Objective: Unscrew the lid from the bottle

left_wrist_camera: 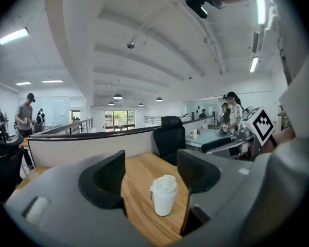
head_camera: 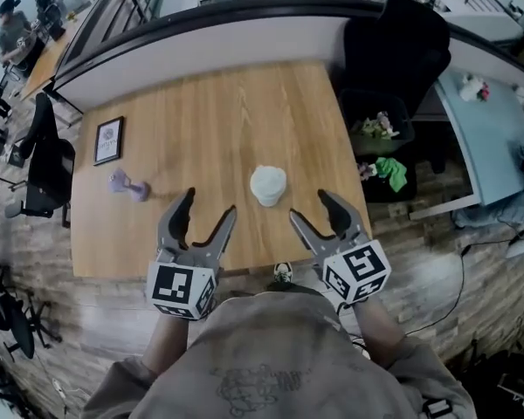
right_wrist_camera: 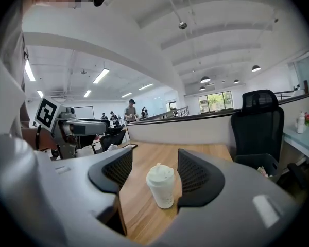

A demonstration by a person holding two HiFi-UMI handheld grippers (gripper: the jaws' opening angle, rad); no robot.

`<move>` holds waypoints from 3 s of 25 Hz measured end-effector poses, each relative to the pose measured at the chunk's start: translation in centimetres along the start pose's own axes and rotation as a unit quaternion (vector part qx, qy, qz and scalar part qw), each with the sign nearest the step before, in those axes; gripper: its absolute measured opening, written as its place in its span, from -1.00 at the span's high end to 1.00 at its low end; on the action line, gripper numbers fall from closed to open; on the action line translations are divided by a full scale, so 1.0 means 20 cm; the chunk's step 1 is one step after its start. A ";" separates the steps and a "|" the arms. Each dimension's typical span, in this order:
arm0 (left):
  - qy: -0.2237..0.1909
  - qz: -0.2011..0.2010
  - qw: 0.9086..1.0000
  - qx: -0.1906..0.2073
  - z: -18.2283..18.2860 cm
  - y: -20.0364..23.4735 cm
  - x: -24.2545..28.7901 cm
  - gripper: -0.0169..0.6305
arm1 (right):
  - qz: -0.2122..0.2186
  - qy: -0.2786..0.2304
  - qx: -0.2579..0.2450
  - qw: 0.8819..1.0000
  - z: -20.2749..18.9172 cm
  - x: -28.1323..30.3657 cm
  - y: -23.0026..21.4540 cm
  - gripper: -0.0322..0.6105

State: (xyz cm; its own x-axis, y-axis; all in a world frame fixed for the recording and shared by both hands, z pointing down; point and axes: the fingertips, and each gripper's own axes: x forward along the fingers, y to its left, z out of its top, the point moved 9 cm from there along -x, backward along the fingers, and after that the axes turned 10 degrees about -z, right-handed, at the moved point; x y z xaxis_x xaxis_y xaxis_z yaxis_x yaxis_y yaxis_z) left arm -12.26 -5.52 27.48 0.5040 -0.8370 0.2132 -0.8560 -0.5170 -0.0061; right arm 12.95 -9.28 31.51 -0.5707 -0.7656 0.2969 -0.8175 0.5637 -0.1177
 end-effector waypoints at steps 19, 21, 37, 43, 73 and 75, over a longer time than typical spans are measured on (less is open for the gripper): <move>0.010 -0.087 0.996 0.018 -0.14 0.11 0.23 -0.02 | 0.056 0.075 -0.025 0.995 -0.29 0.37 -0.11 0.01; 0.016 -0.121 0.992 0.022 -0.17 0.14 0.29 -0.02 | 0.059 0.087 -0.027 0.994 -0.37 0.42 -0.10 -0.06; 0.003 -0.348 0.935 0.071 -0.50 0.21 0.66 -0.17 | 0.055 0.053 -0.043 0.996 -0.78 0.75 -0.01 -0.27; 0.004 -0.403 0.908 0.119 -0.57 0.21 0.81 -0.25 | 0.064 0.037 -0.028 0.997 -0.86 0.84 -0.01 -0.31; 0.060 -0.083 0.993 -0.052 -0.68 -0.04 0.75 -0.14 | 0.035 0.066 -0.038 0.996 -0.84 0.86 0.00 -0.31; 0.061 -0.066 0.994 -0.059 -0.68 -0.06 0.75 -0.14 | 0.032 0.066 -0.036 0.997 -0.85 0.86 0.00 -0.31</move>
State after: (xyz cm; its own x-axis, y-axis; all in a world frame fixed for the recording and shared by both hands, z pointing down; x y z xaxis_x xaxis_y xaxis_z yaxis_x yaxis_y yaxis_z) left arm -5.28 -15.03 43.94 0.6009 -0.7318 0.3215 -0.7947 -0.5902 0.1419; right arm 4.39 -17.15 52.65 -0.6016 -0.6831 0.4141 -0.7700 0.6338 -0.0733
